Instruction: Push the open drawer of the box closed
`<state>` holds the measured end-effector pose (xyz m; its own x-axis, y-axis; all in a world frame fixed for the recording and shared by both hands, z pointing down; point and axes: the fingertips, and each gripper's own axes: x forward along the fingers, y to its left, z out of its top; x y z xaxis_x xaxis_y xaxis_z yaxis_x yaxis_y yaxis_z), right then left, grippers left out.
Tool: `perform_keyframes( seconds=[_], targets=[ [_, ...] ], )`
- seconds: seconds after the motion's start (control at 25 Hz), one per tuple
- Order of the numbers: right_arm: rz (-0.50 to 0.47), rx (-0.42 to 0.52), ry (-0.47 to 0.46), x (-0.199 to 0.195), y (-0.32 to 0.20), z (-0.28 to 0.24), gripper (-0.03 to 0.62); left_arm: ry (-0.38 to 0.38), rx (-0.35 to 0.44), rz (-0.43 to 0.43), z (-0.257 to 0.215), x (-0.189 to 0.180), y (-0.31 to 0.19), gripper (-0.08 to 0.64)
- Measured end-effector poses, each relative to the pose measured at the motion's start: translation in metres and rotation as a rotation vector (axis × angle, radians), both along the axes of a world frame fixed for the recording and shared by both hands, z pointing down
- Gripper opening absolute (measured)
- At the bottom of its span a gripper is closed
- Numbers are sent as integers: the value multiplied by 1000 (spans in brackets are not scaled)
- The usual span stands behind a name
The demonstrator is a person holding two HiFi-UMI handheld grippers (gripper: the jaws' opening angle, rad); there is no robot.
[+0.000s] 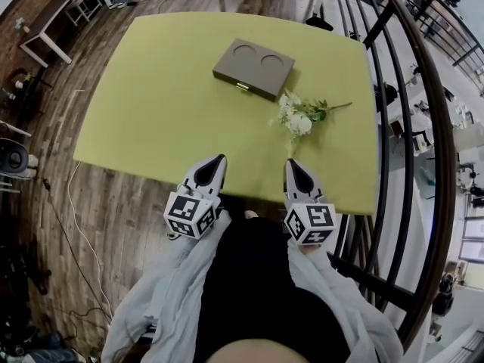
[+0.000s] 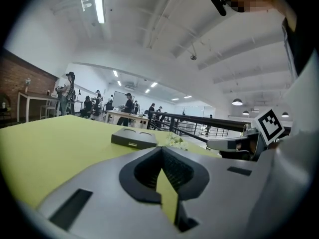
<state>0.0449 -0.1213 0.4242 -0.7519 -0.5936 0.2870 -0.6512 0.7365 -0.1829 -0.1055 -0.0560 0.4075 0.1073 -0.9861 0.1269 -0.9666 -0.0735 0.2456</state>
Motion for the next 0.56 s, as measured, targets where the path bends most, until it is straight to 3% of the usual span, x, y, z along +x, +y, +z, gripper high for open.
perform_keyframes(
  seconds=[0.56],
  targets=[
    [-26,-24,18,2,5,7,6,3,0,-14,3,10,7,15]
  ],
)
